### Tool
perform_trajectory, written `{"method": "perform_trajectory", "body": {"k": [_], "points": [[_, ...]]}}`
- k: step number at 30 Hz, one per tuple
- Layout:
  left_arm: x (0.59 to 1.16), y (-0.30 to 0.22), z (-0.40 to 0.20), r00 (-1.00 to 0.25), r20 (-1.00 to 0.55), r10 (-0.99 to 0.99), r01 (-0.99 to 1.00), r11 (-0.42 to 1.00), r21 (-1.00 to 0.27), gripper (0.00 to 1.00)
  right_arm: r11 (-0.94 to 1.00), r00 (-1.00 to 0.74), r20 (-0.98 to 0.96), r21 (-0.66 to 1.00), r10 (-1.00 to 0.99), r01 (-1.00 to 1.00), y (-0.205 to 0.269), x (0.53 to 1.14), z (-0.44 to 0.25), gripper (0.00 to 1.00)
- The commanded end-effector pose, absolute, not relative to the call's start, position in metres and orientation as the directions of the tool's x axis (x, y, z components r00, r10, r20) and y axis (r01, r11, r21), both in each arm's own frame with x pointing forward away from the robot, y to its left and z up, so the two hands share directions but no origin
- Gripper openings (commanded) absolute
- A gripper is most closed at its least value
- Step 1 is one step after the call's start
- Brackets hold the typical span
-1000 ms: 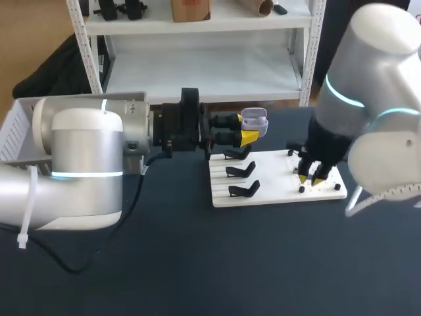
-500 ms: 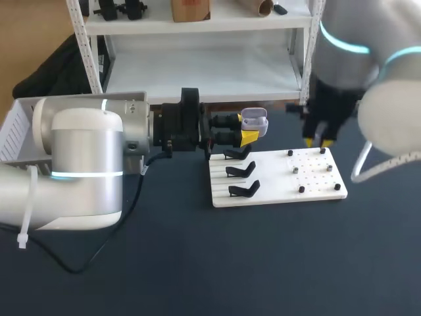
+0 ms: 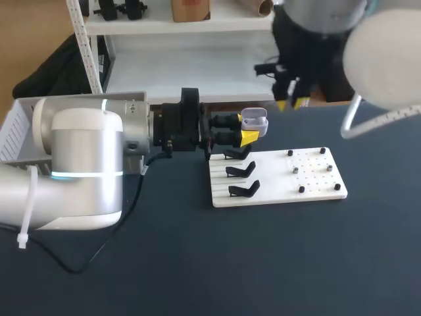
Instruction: Pick up each earbud case from the left stands, insert the matching earbuds, close the lid, and place the case in the box.
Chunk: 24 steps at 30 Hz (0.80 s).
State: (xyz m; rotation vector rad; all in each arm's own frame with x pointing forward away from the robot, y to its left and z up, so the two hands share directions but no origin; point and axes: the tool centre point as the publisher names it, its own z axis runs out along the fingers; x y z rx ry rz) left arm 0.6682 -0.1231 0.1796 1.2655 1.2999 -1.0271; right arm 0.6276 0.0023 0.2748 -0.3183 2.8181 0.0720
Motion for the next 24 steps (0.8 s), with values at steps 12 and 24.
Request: {"method": "perform_trajectory", "body": {"k": [12,24], "points": [[0.668,-0.123,0.179,0.06,-0.99,0.132,0.993,0.091,0.072,0.0,0.935,-0.903,-0.251,-0.034,-0.349,-0.352,0.053,0.645,0.26,0.0],[0.668,-0.123,0.179,0.06,-0.99,0.132,0.993,0.091,0.072,0.0,0.919,-0.896,-0.209,-0.052,-0.393,-0.391,0.053,0.65,0.242,0.0]]}}
